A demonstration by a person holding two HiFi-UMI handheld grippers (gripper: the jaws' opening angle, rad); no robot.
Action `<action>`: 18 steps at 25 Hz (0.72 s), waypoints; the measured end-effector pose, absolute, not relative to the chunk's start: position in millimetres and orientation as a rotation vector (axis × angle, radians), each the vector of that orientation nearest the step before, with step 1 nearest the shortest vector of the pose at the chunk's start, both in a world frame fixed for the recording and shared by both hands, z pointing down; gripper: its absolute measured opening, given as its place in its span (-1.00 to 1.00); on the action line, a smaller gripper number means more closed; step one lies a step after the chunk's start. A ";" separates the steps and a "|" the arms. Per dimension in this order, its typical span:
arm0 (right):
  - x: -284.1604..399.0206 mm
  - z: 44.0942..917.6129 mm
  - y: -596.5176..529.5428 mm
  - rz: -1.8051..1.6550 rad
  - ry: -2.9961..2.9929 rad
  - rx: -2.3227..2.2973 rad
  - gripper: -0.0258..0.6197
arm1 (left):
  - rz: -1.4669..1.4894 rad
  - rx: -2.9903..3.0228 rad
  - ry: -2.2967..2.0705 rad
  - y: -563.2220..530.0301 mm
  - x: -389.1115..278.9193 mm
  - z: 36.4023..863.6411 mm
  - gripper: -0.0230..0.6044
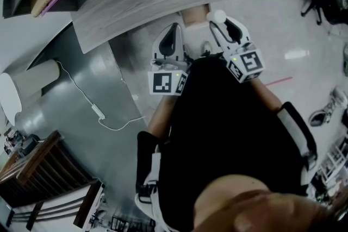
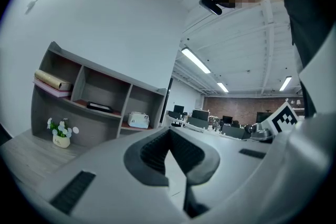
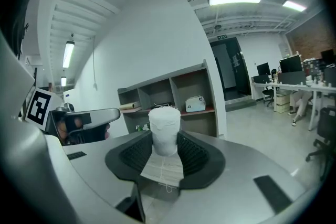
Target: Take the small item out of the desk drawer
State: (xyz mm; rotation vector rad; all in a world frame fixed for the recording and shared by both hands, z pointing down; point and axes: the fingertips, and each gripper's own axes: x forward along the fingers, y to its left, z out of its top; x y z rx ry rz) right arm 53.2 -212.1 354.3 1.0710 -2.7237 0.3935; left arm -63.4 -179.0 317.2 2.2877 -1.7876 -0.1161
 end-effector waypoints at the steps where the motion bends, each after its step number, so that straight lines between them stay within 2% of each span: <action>1: 53.6 355.2 -212.5 0.397 -2.724 1.066 -0.46 | -0.114 2.282 -1.790 -179.3 -63.0 318.1 -0.95; 18: 58.7 361.2 -215.7 0.416 -2.724 1.041 -0.46 | -0.128 2.265 -1.803 -184.9 -54.2 318.7 -0.95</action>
